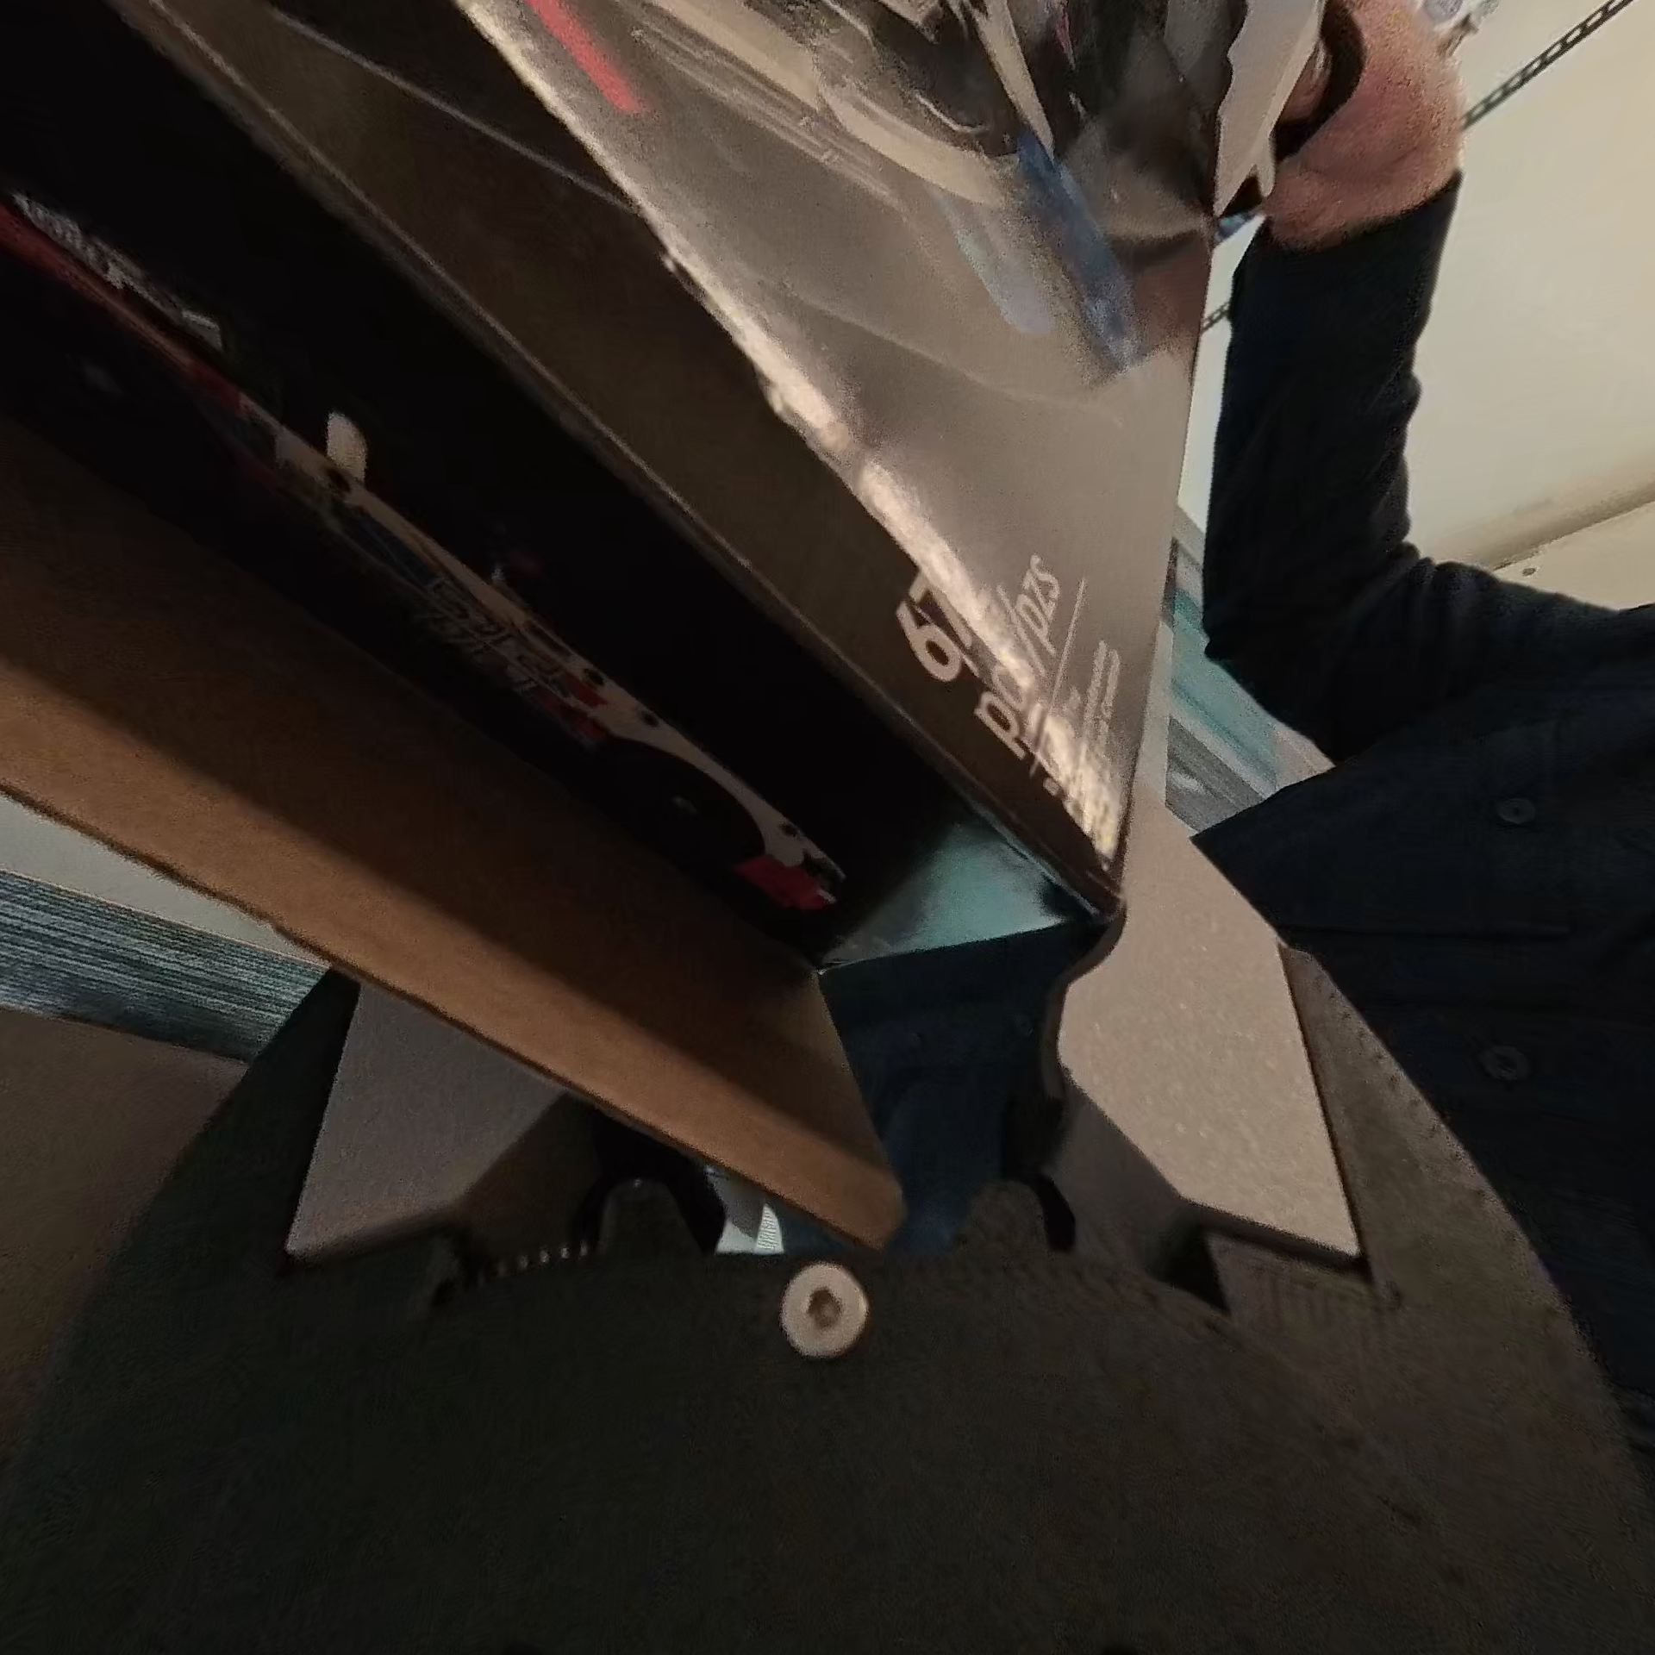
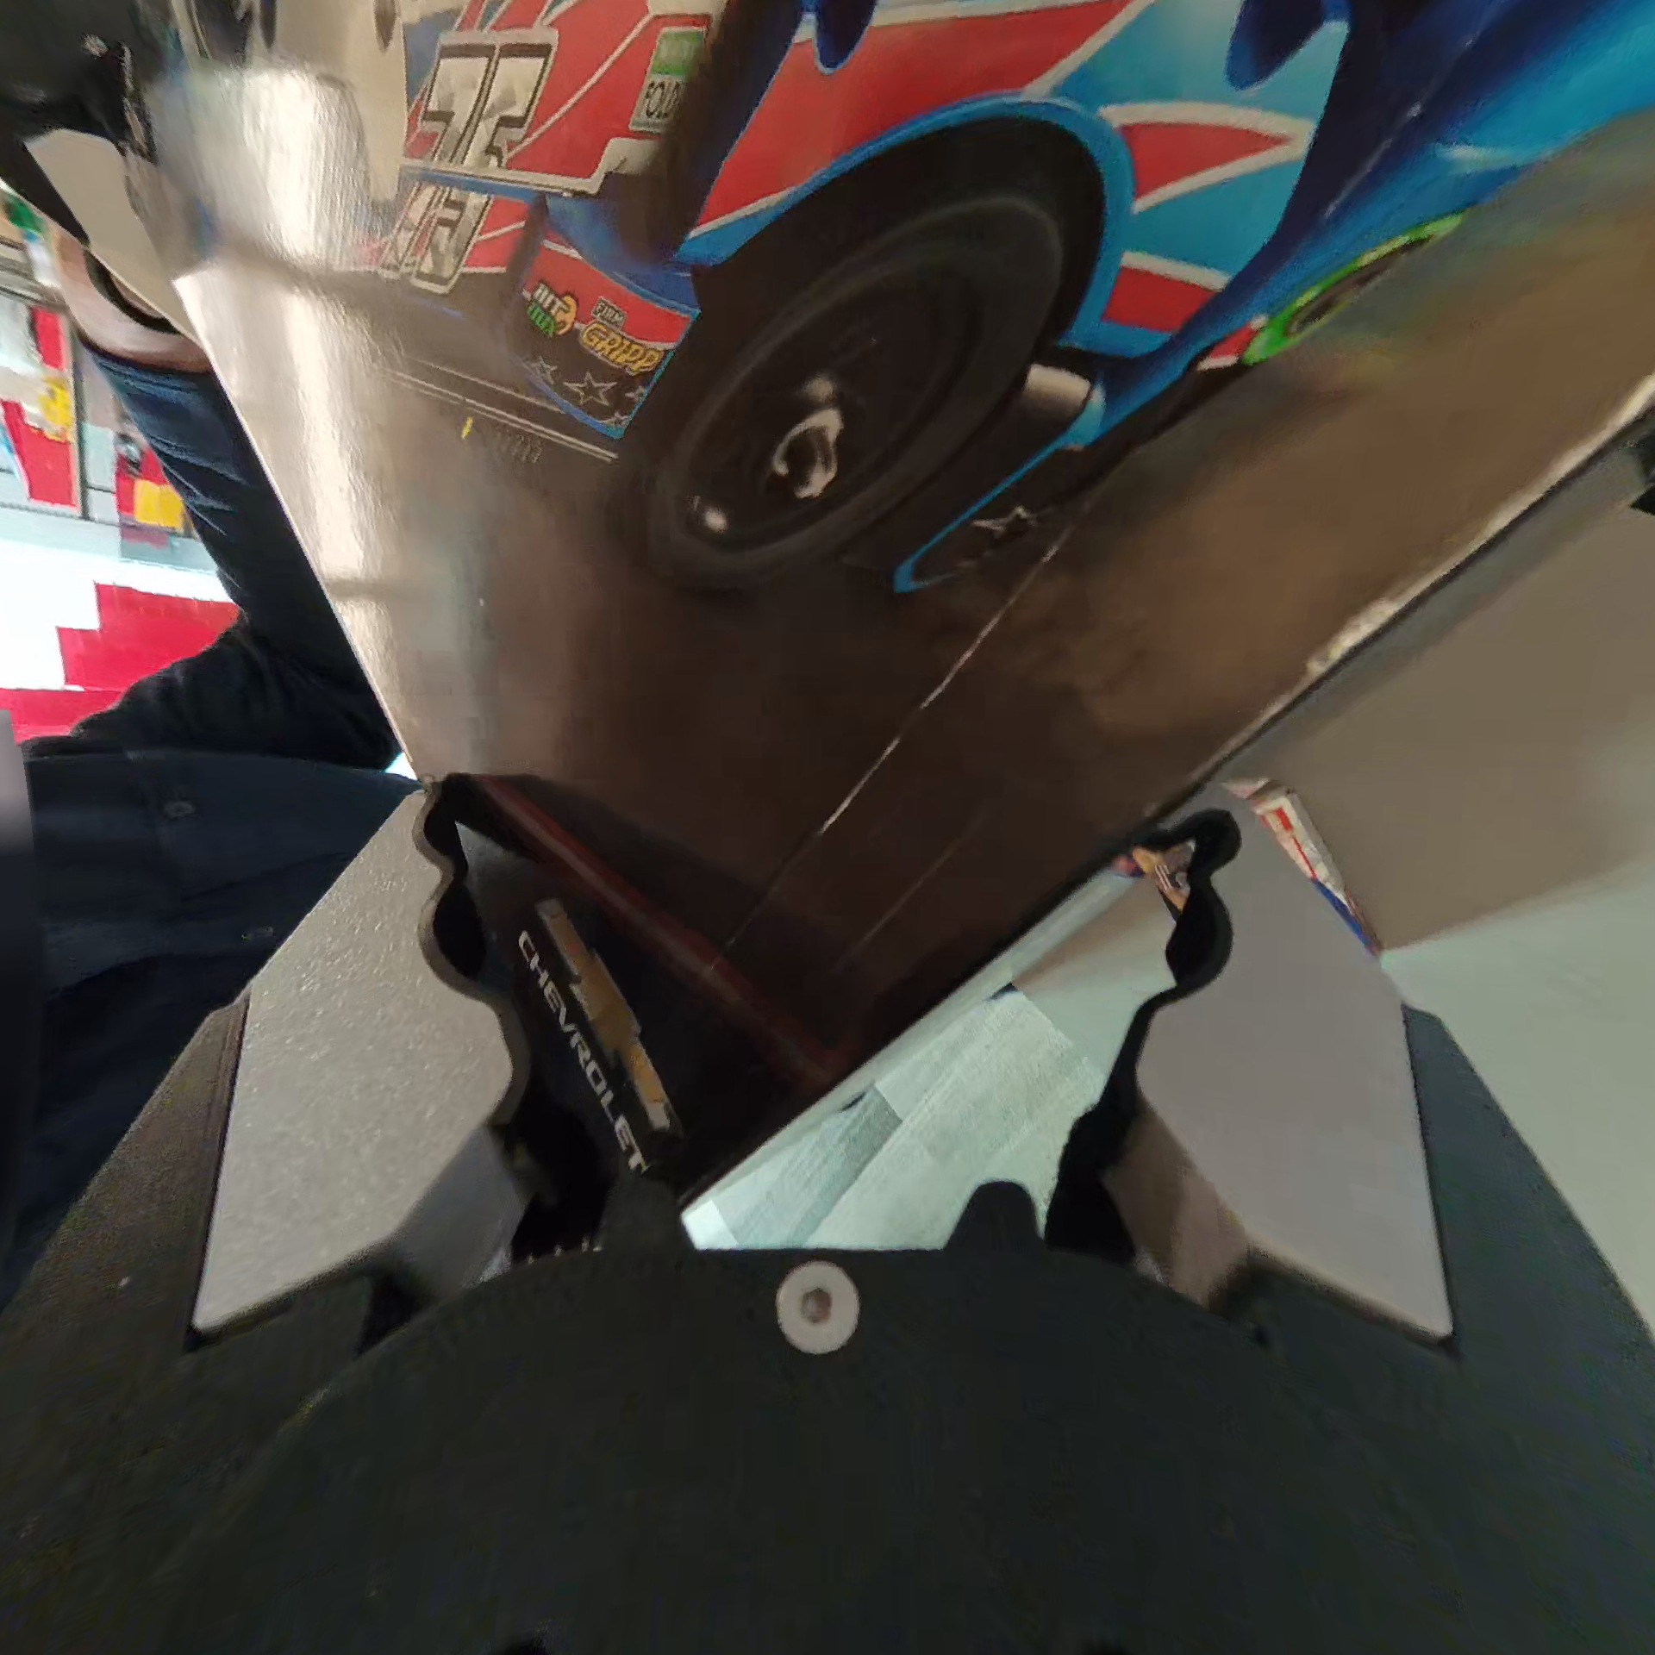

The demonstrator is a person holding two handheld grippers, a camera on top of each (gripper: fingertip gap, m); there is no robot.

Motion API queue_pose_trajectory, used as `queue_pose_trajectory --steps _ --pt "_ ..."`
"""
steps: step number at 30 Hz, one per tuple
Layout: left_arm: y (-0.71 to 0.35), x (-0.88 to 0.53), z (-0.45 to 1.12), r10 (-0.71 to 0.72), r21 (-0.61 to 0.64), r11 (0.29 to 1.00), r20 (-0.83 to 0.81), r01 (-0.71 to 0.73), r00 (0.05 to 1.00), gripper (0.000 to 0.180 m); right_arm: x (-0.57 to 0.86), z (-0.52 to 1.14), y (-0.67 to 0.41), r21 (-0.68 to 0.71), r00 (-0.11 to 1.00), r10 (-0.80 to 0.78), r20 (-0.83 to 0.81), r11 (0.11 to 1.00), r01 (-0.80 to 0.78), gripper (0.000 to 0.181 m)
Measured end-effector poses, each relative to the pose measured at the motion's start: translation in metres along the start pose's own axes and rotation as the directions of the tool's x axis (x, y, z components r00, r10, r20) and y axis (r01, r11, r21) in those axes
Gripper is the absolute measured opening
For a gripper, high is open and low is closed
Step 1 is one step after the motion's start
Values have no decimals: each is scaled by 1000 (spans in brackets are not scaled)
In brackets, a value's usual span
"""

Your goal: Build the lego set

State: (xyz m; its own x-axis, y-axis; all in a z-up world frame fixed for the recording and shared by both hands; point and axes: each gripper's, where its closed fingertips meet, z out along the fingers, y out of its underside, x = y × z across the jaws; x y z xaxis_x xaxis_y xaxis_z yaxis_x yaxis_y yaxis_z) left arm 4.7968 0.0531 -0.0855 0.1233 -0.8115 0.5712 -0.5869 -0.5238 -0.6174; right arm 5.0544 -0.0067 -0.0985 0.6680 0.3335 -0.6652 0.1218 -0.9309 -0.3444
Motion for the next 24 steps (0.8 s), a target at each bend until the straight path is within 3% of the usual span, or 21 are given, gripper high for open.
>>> queue_pose_trajectory --steps 5,8,12,16,21,24 --pt "3 -2 -3 42 -22 999 31 -41 999 109 -6 -22 -7 -20 995 -55 -81 998 54 134" --pt "8 -1 -4 91 -79 993 79 -85 993 111 -5 -18 -3 -48 992 -69 -105 997 65 138" --pt "18 -3 -16 125 -118 987 98 -113 987 106 -3 -21 -6 42 990 -88 -112 995 93 129" --pt "16 5 -37 158 -56 987 101 -153 982 101 -3 -20 -6 112 981 -139 -137 982 155 121" --pt "22 5 -25 171 -9 985 88 -171 981 104 -6 -18 -7 184 979 -142 -147 968 168 129" --pt "20 0 -19 235 7 971 175 -240 956 103 -6 -14 -9 201 968 -145 -203 962 186 133"
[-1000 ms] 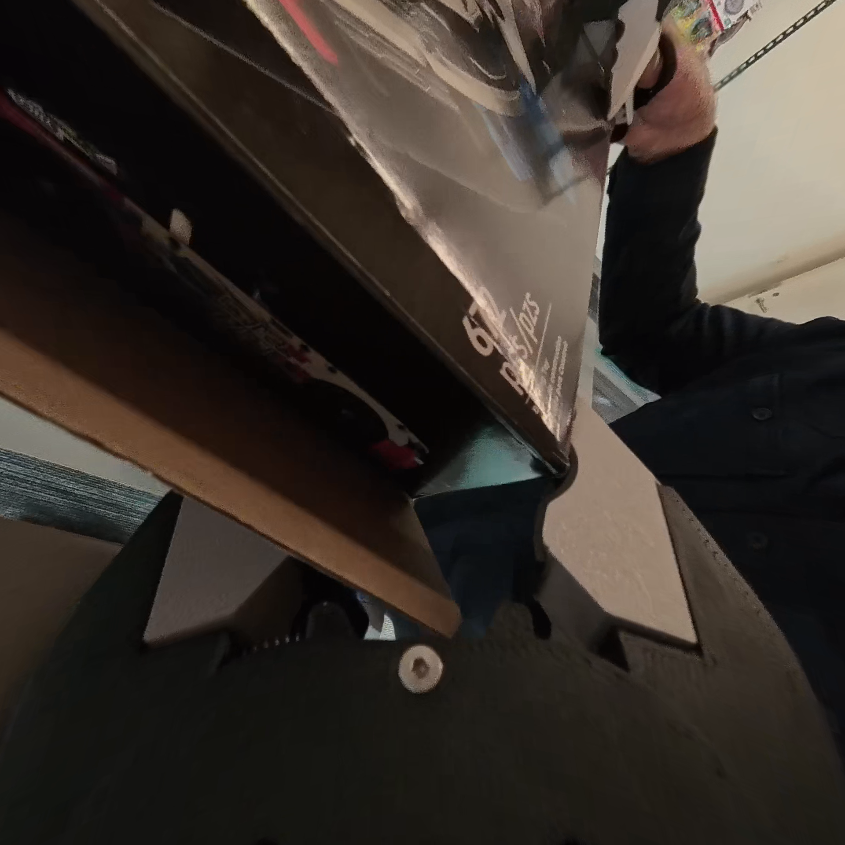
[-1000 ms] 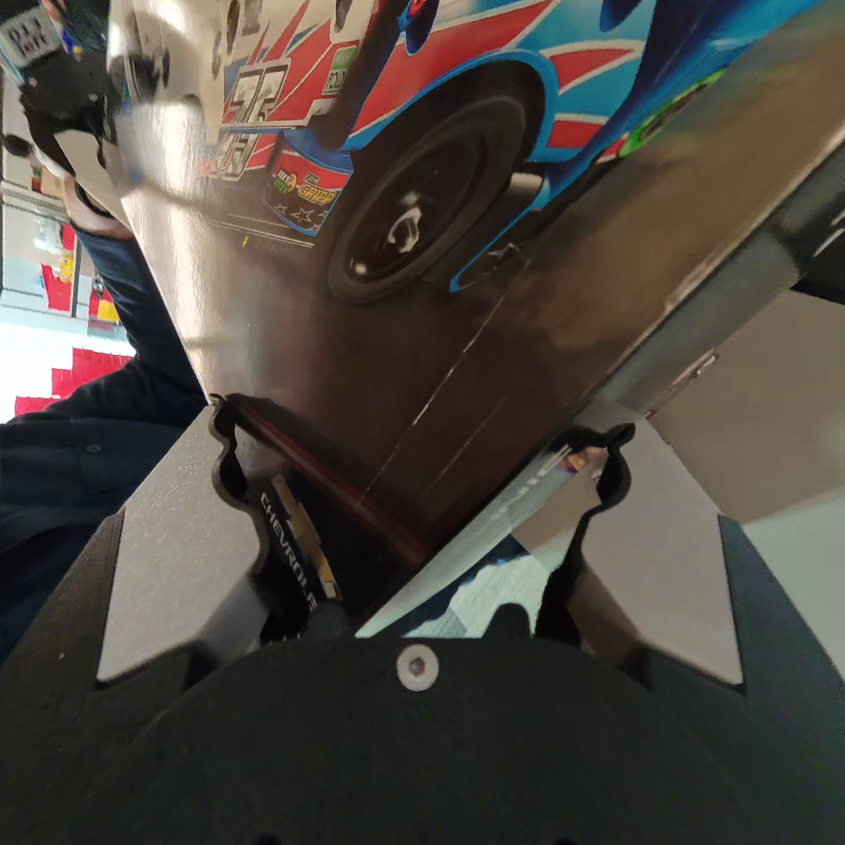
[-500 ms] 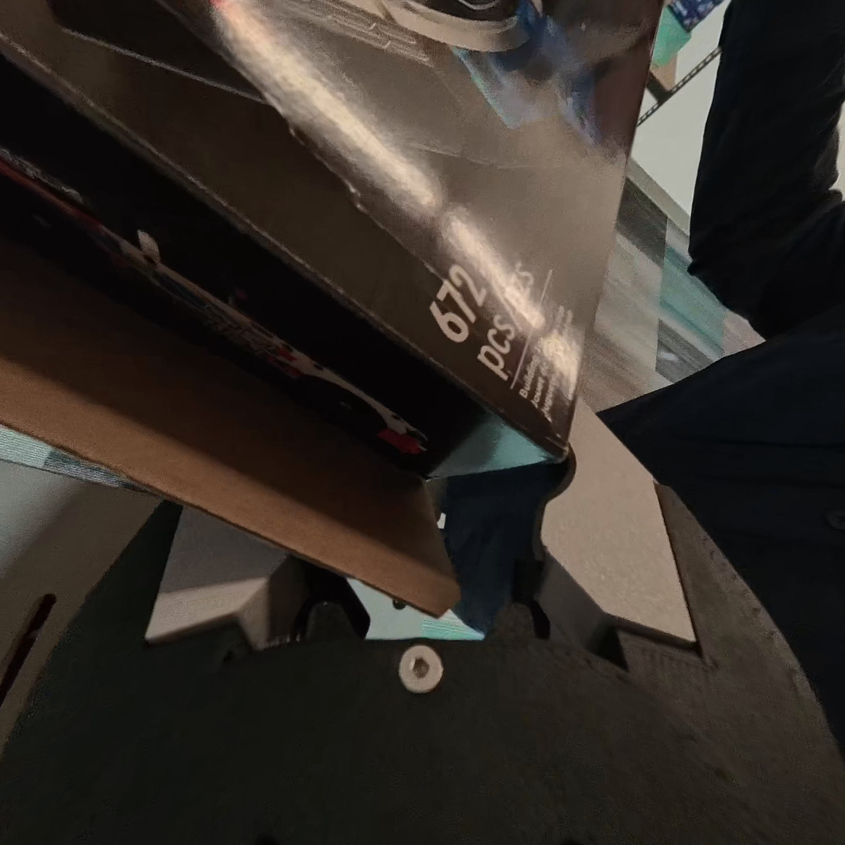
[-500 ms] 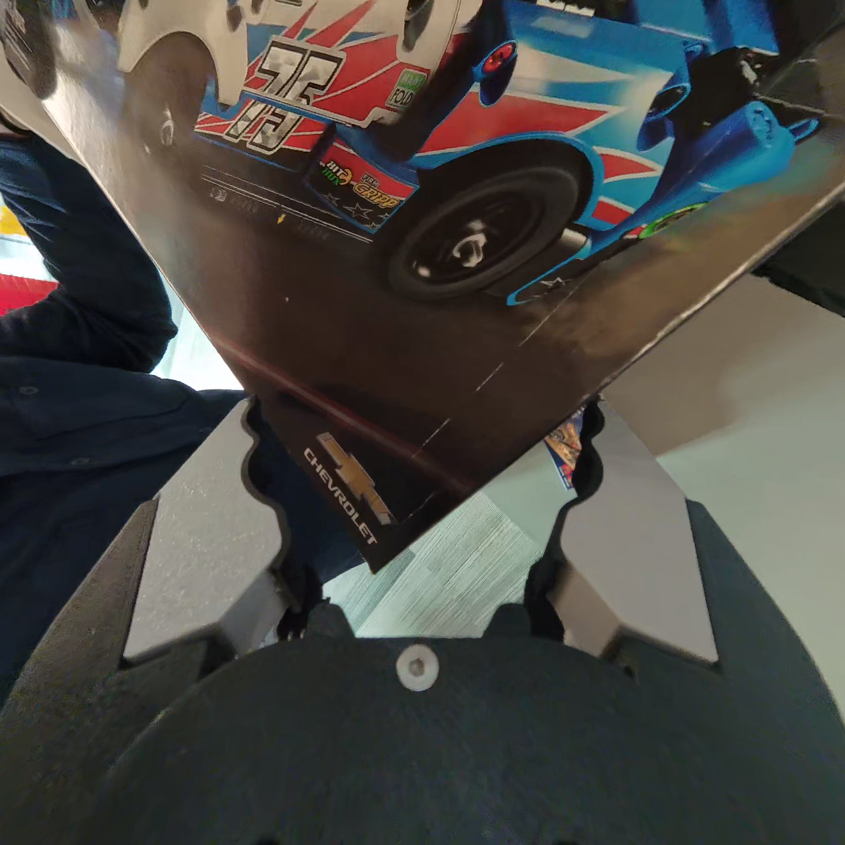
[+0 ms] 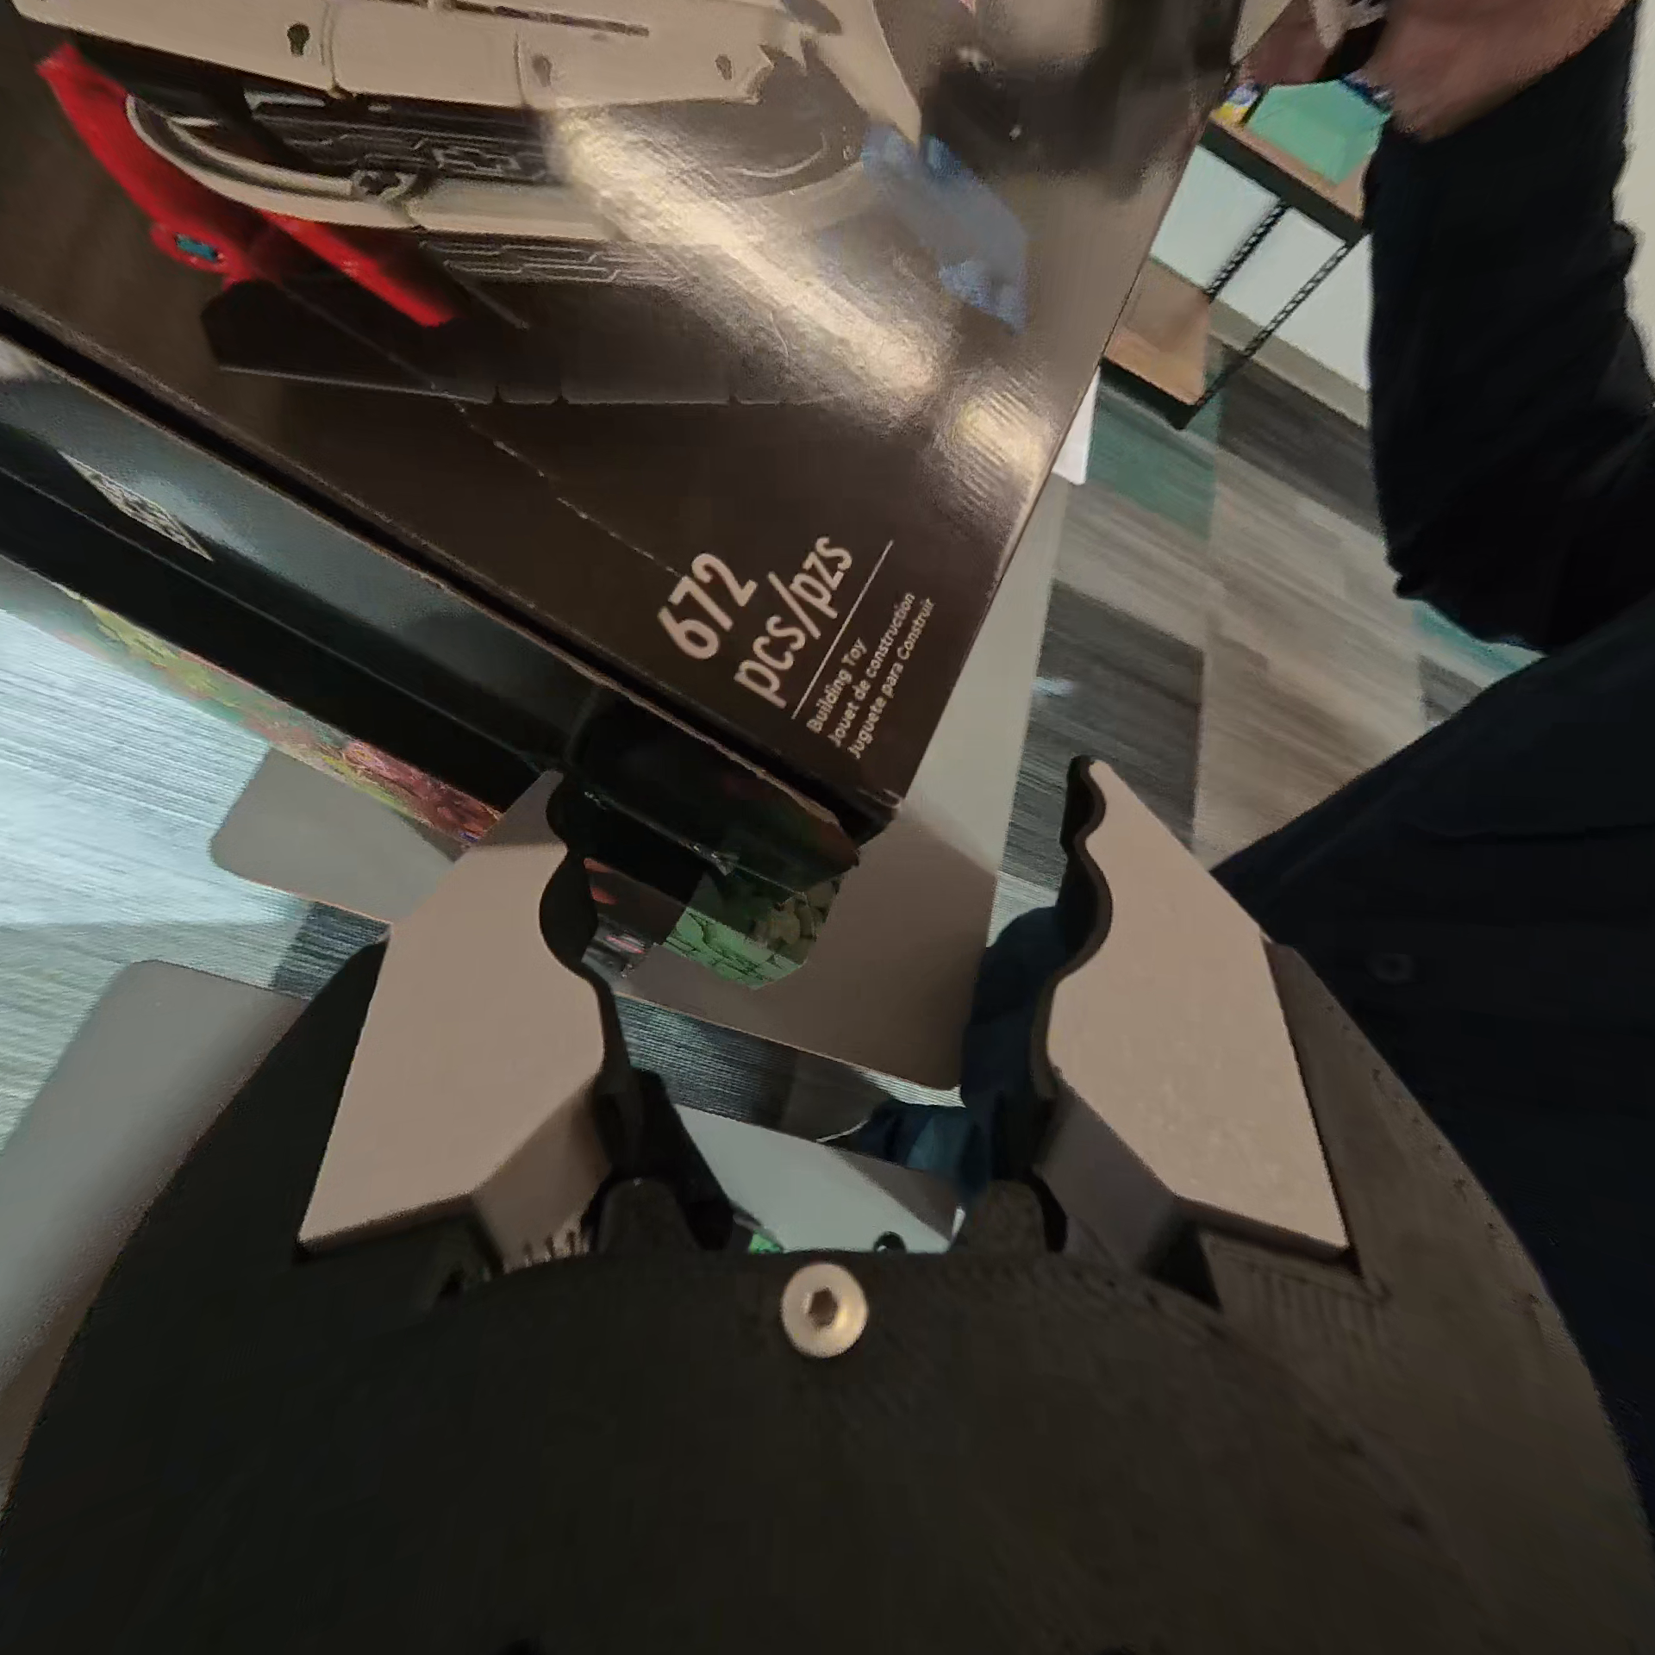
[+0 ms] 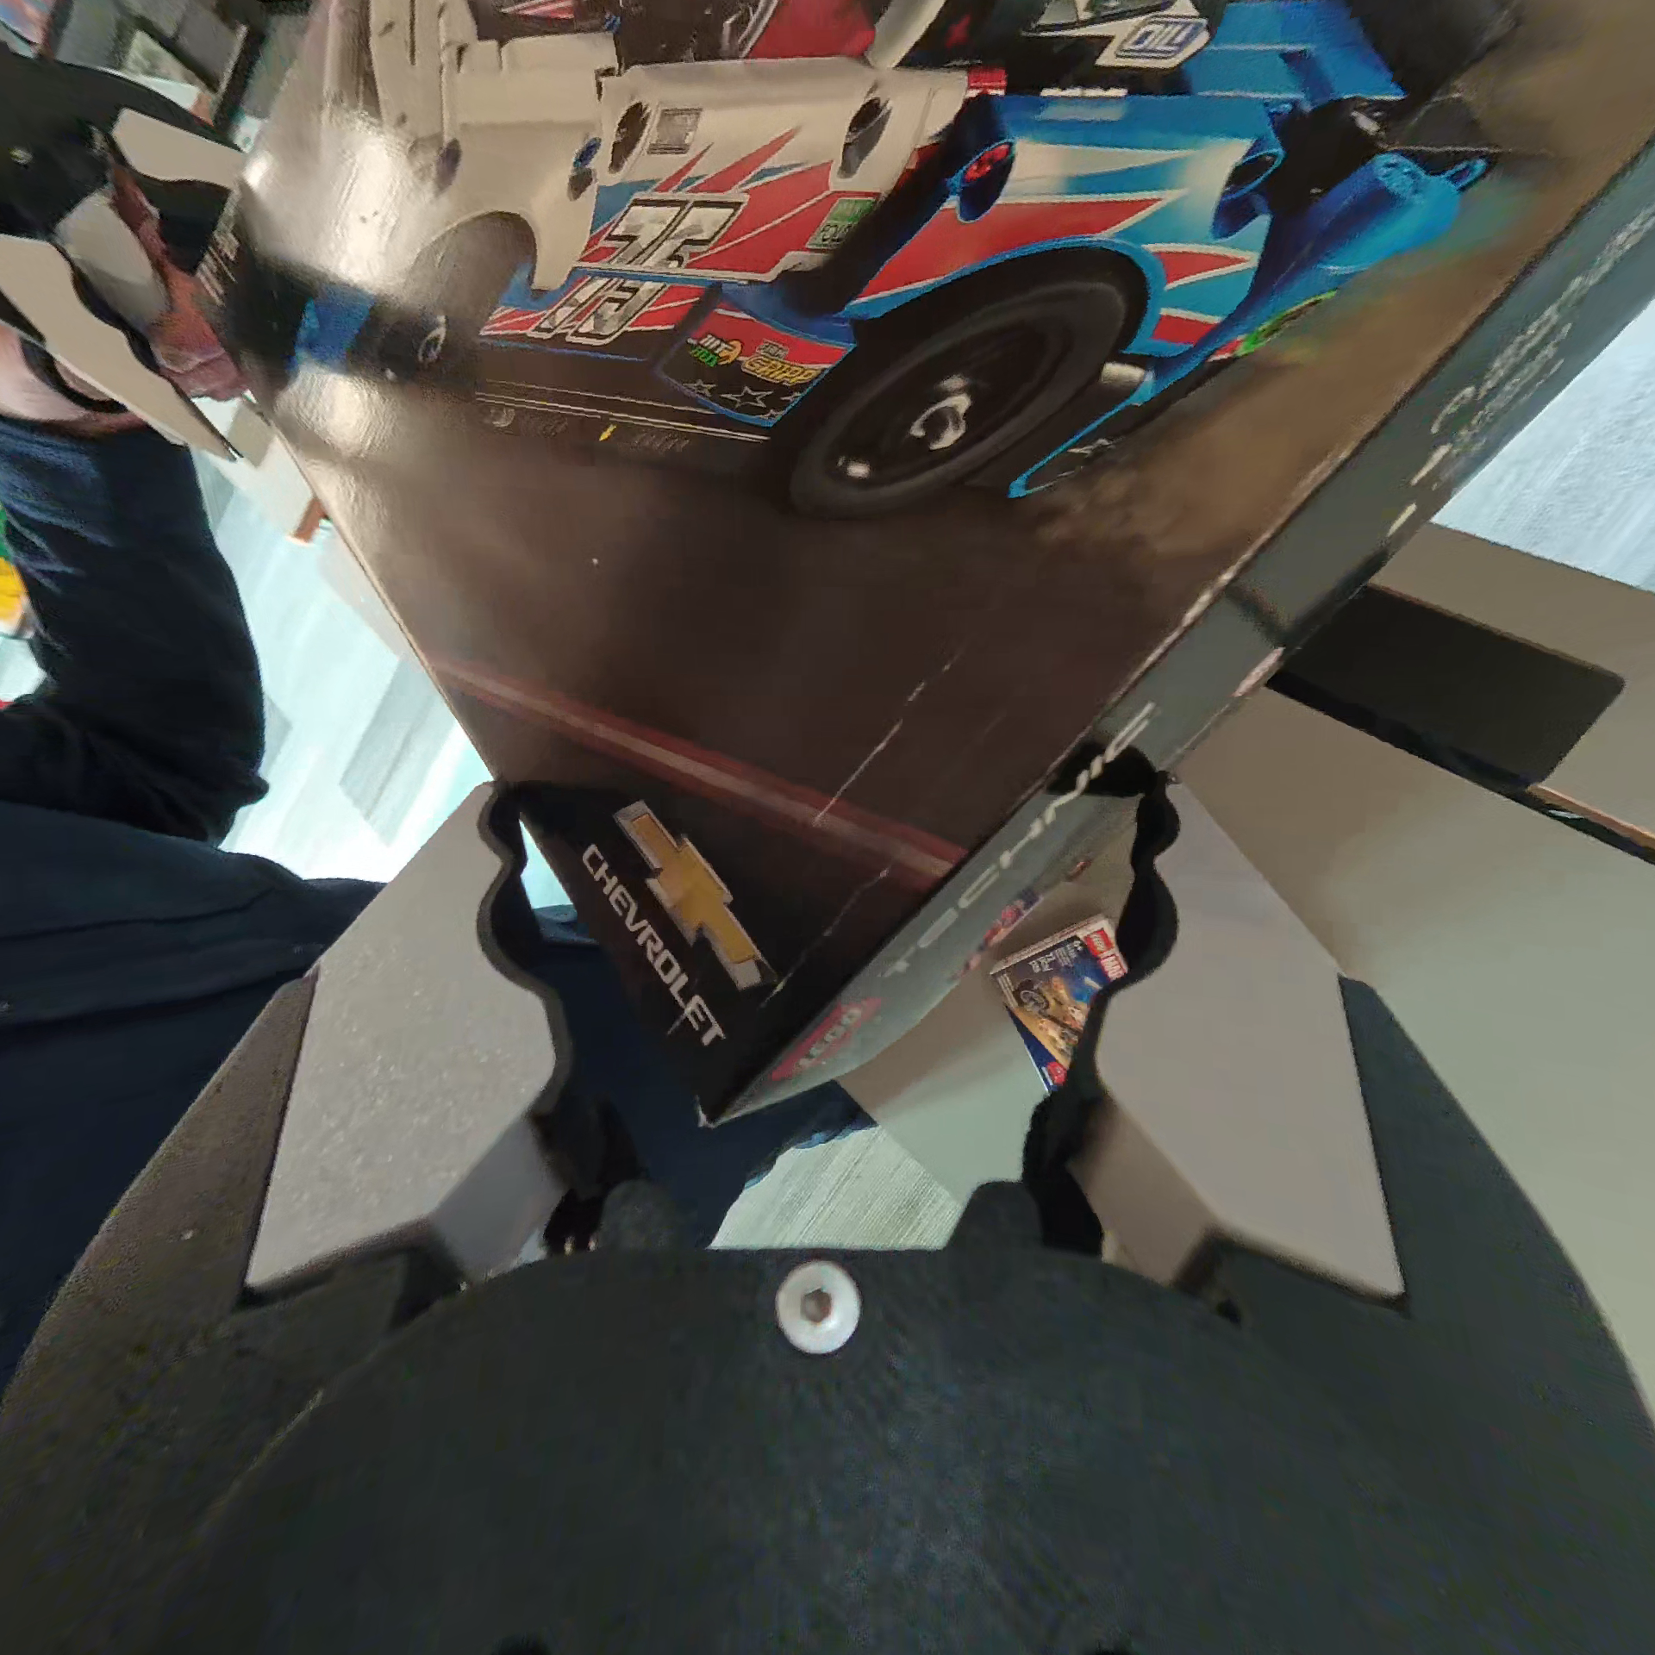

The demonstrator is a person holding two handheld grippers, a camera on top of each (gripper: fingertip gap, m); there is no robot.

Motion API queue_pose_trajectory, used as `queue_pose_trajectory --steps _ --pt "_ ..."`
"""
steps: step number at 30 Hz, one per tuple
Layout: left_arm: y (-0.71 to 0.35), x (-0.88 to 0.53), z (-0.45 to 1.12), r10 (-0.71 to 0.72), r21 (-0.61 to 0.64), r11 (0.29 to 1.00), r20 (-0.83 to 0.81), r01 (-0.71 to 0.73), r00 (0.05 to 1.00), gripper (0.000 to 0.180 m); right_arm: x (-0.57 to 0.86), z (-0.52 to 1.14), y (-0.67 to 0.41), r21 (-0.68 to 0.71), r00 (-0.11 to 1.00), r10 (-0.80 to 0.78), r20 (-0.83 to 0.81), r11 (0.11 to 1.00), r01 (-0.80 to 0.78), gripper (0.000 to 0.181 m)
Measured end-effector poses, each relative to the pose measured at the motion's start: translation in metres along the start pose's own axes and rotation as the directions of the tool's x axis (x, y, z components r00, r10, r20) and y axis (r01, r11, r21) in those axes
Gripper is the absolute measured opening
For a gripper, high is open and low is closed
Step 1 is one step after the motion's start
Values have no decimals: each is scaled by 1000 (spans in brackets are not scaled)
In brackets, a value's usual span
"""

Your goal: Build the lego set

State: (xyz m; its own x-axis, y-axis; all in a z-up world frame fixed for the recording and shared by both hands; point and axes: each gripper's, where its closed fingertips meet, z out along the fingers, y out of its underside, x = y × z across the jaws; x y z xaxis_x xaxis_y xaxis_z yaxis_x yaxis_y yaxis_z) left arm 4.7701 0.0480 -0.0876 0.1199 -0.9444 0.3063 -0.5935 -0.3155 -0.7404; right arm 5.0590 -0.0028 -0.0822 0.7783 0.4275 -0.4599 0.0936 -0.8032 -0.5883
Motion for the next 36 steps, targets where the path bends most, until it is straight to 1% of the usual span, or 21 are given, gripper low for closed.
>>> queue_pose_trajectory --steps 3,6,8,9,10,15,17,20,22,23,25,27,30,32,34,35,36 --pt "-1 -2 2 36 0 999 60 -36 998 106 -4 6 1 -32 998 -28 -61 999 26 139" --pt "2 -6 2 53 -15 999 102 -51 993 110 -8 12 4 -50 995 -45 -84 998 41 139" --pt "4 -5 0 36 3 999 97 -36 995 109 -12 12 5 -42 996 -54 -77 998 51 142" --pt "5 -5 -1 29 11 999 97 -30 995 108 -11 12 7 -49 995 -62 -80 997 58 138" --pt "5 -5 -3 25 24 999 97 -28 995 104 -11 12 9 -49 996 -59 -64 997 56 137" --pt "2 -3 -6 -9 104 995 65 2 998 102 -3 -5 4 73 999 29 37 997 -31 129" --pt "2 -3 -7 -6 119 993 72 -2 997 103 -3 -13 2 120 999 21 34 992 -25 128" --pt "3 -4 -8 10 123 992 108 -23 994 104 -7 -15 5 128 999 -3 41 992 -2 128" --pt "0 -2 -9 23 144 989 112 -39 993 104 -15 -14 3 150 997 -25 77 989 14 125" --pt "0 -1 -8 30 149 988 116 -47 993 104 -16 -12 4 153 997 -32 71 988 20 128" --pt "-1 0 -5 54 147 986 145 -75 988 103 -13 -9 7 148 998 -58 7 987 57 122" --pt "-1 0 -1 74 132 986 189 -100 979 104 -16 -6 8 147 996 -88 -21 985 90 126" --pt "2 2 3 110 98 986 245 -138 963 110 -17 -3 9 138 990 -128 -67 981 136 128" --pt "3 7 4 106 102 986 240 -133 965 114 -18 -2 9 147 989 -125 -79 980 136 131" --pt "2 13 2 102 123 984 222 -132 970 108 -14 -1 8 156 986 -123 -110 978 139 131" --pt "3 16 2 115 120 982 214 -143 970 106 -15 0 8 155 987 -120 -110 979 136 136" --pt "4 17 1 113 118 983 215 -141 970 104 -16 0 9 146 984 -127 -125 979 145 136"
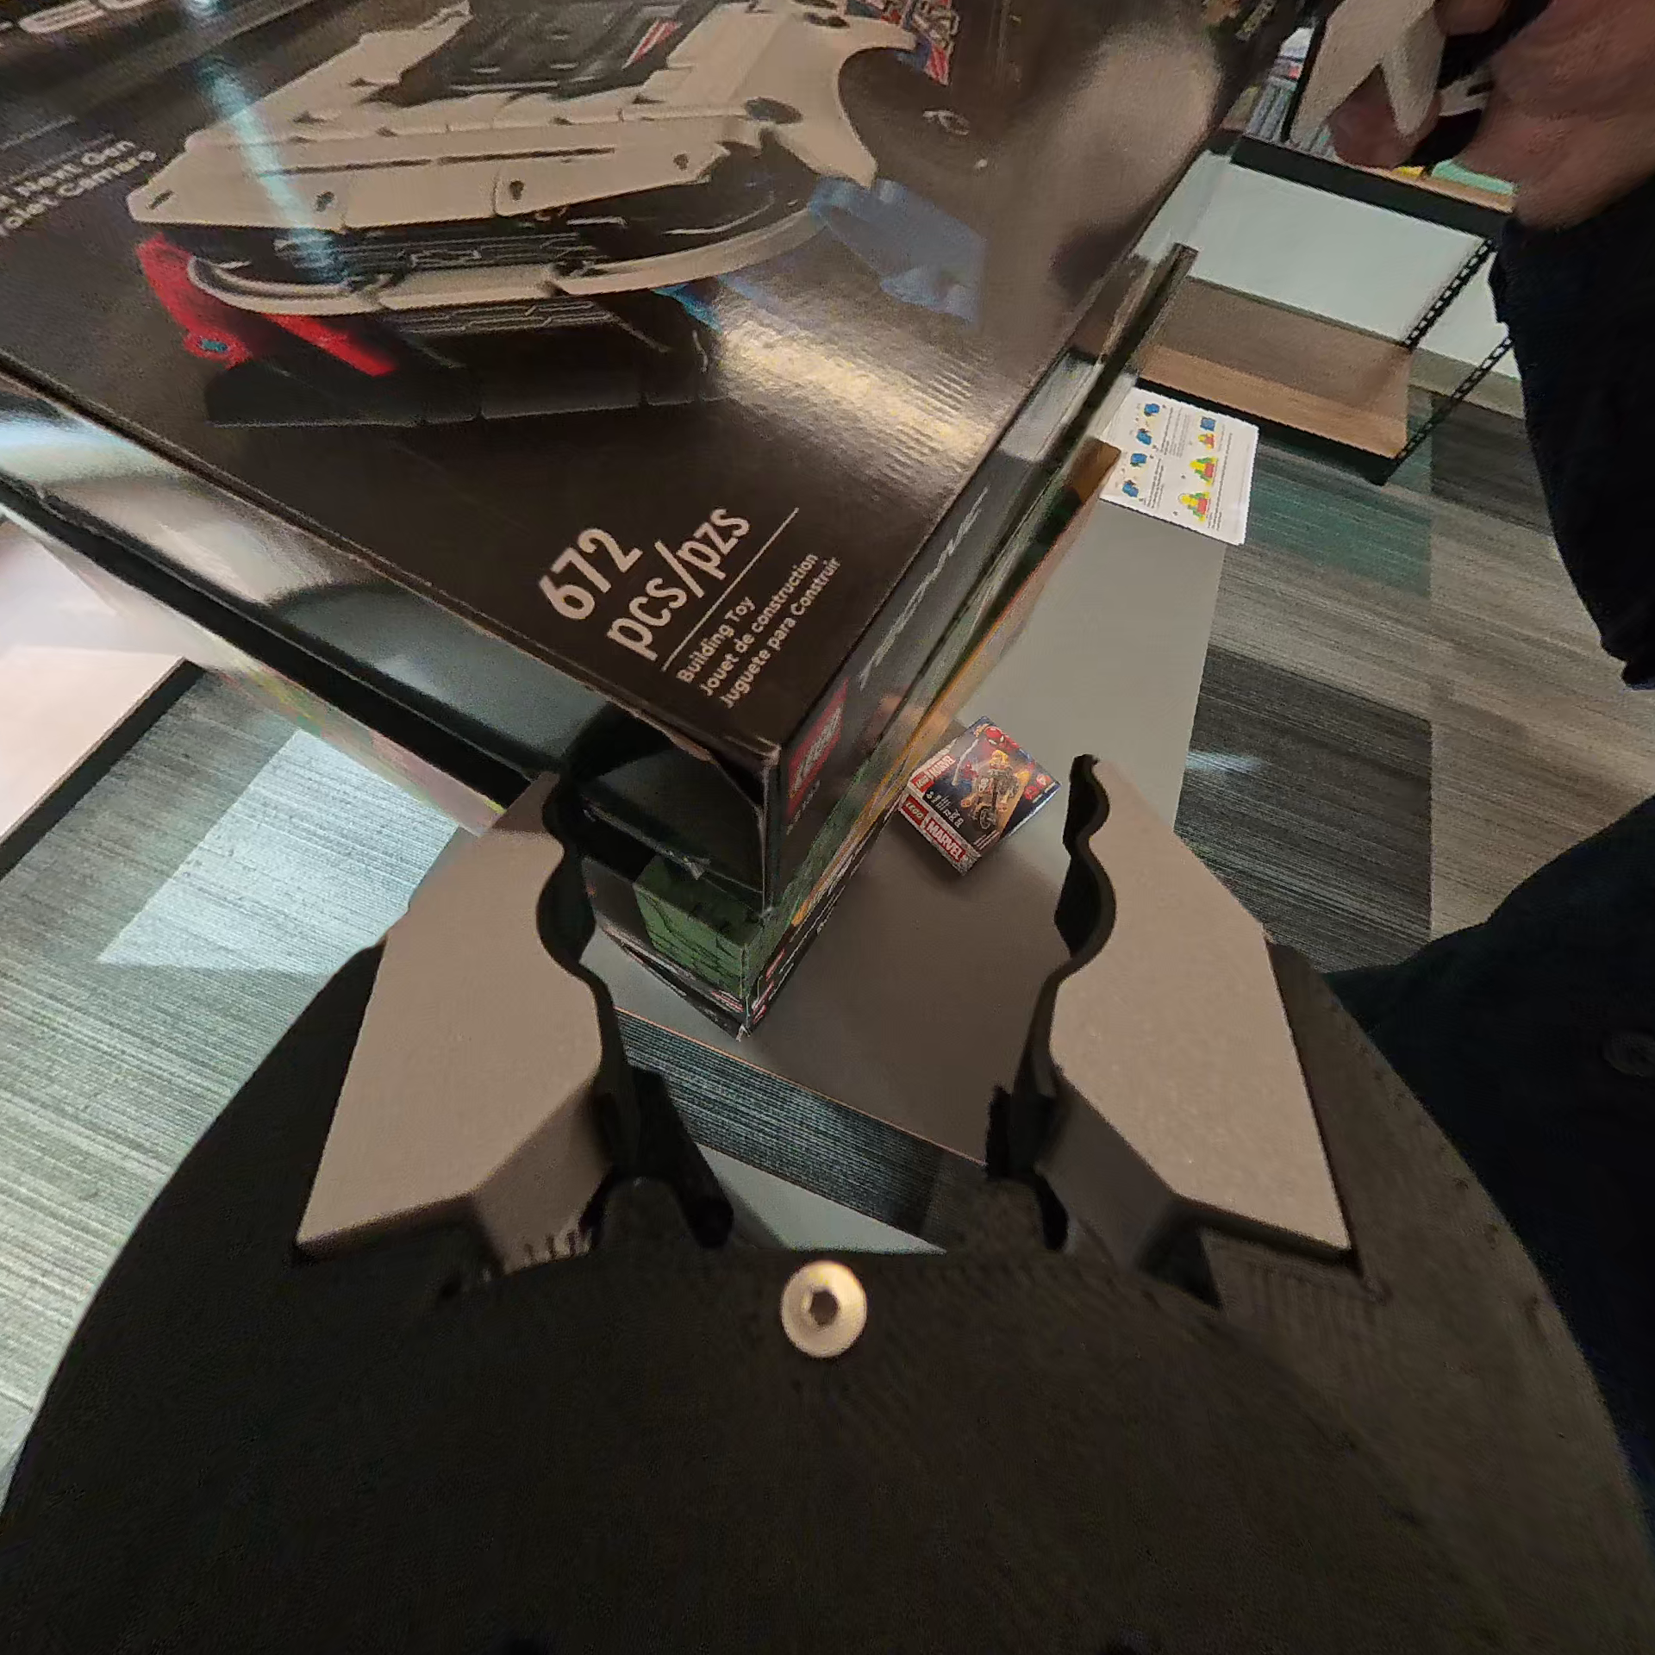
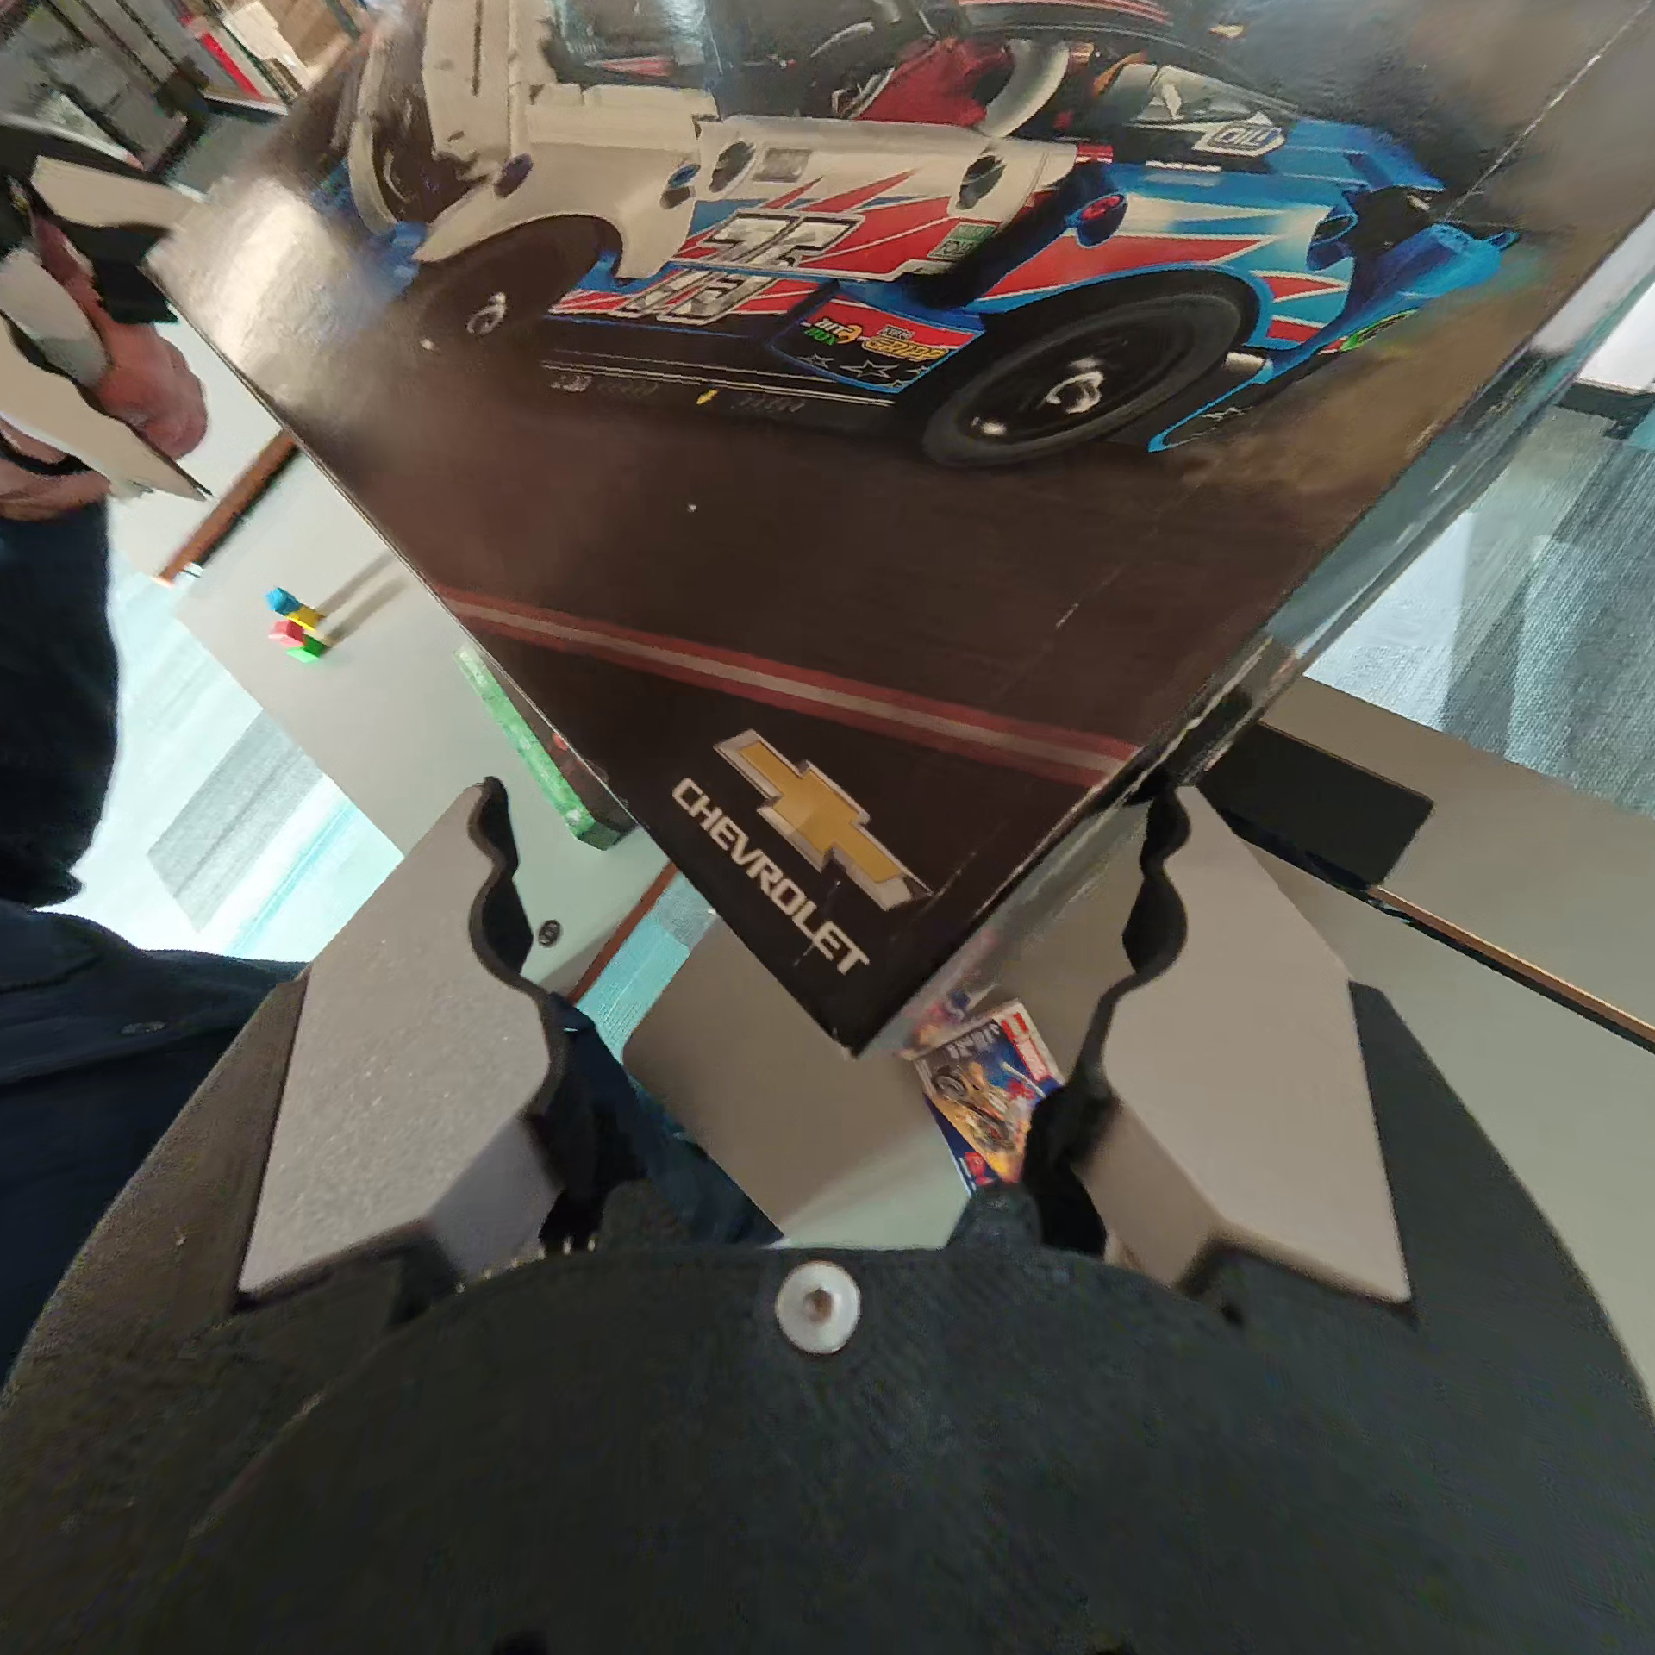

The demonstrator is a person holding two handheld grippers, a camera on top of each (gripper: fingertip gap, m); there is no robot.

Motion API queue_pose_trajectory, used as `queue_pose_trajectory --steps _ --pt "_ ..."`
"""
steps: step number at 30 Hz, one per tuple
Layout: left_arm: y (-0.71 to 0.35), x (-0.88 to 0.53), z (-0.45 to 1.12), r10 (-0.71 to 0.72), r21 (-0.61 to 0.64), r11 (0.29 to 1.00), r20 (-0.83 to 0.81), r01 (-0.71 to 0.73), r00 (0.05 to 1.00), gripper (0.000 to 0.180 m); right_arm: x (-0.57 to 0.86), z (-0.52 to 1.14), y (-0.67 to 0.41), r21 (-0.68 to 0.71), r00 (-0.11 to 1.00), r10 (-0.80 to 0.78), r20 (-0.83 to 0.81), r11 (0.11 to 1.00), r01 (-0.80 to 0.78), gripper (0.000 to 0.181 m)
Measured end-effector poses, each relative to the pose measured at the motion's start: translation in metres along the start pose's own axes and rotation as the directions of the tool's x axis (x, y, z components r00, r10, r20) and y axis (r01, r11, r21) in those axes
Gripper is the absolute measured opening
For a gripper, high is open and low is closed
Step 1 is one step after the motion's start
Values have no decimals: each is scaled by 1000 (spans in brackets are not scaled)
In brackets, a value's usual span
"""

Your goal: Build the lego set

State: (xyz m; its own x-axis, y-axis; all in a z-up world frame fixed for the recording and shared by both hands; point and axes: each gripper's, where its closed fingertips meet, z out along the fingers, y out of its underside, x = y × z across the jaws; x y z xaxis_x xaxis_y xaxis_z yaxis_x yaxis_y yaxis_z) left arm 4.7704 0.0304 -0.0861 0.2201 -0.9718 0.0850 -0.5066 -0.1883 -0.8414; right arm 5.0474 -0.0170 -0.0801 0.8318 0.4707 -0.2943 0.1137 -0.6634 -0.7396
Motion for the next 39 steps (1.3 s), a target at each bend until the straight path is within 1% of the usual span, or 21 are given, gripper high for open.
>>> queue_pose_trajectory --steps 2,3,4,6,8,9,10,14,17,19,21,22,24,26,28,30,33,34,35,37,39 --pt "5 -2 1 -9 -32 999 25 10 1000 106 -3 -1 3 -14 1000 -11 -15 1000 10 128" --pt "6 -3 0 5 -39 999 35 -3 999 107 -6 -2 3 -11 1000 -10 -8 1000 10 128" --pt "6 -2 -2 3 -25 1000 31 -3 1000 108 -5 -1 4 -6 1000 -12 -8 1000 12 128" --pt "7 0 -2 -9 -2 1000 3 9 1000 107 -1 -4 5 10 1000 20 0 1000 -20 119" --pt "8 -4 -4 -5 15 1000 13 5 1000 102 -2 -11 0 59 998 50 42 997 -53 122" --pt "6 -3 -6 -25 29 999 -8 25 1000 104 -1 -14 -3 84 998 49 41 995 -52 119" --pt "6 -3 -8 -43 43 998 -22 44 999 105 0 -17 -4 95 999 42 28 994 -45 114" --pt "8 -12 -21 -46 76 996 11 45 999 100 6 -23 -6 133 998 15 -59 991 -7 114" --pt "16 -17 -36 -60 88 994 39 56 997 101 0 -40 -17 229 989 -43 -144 970 76 111" --pt "27 -27 -50 -92 101 991 72 85 993 101 -19 -55 -26 317 975 -137 -174 930 187 102" --pt "41 -36 -69 -150 135 981 87 137 985 101 -52 -68 -32 394 953 -260 -153 869 300 91" --pt "50 -41 -79 -182 151 974 95 167 979 100 -71 -70 -31 419 938 -323 -128 839 347 90" --pt "77 -55 -99 -244 167 961 143 220 959 98 -106 -67 -23 443 902 -428 -59 799 408 78" --pt "116 -73 -118 -300 149 951 224 272 927 97 -141 -53 -11 464 860 -509 42 772 434 68" --pt "164 -89 -133 -369 124 929 289 347 883 96 -176 -29 5 484 807 -565 173 762 430 58" --pt "215 -104 -147 -440 113 897 345 428 829 95 -211 6 26 479 742 -581 335 783 397 48" --pt "293 -120 -161 -556 116 820 391 560 734 96 -263 71 64 402 652 -497 573 864 305 41" --pt "316 -124 -164 -591 124 793 394 597 704 96 -282 92 79 371 610 -469 639 882 289 34" --pt "339 -128 -167 -627 136 762 395 633 671 95 -299 113 94 344 581 -439 685 898 274 24" --pt "385 -137 -170 -689 152 700 403 698 603 97 -323 160 126 244 560 -358 747 931 270 19" --pt "429 -144 -172 -747 170 629 402 758 530 98 -334 204 154 163 573 -293 766 950 267 16"
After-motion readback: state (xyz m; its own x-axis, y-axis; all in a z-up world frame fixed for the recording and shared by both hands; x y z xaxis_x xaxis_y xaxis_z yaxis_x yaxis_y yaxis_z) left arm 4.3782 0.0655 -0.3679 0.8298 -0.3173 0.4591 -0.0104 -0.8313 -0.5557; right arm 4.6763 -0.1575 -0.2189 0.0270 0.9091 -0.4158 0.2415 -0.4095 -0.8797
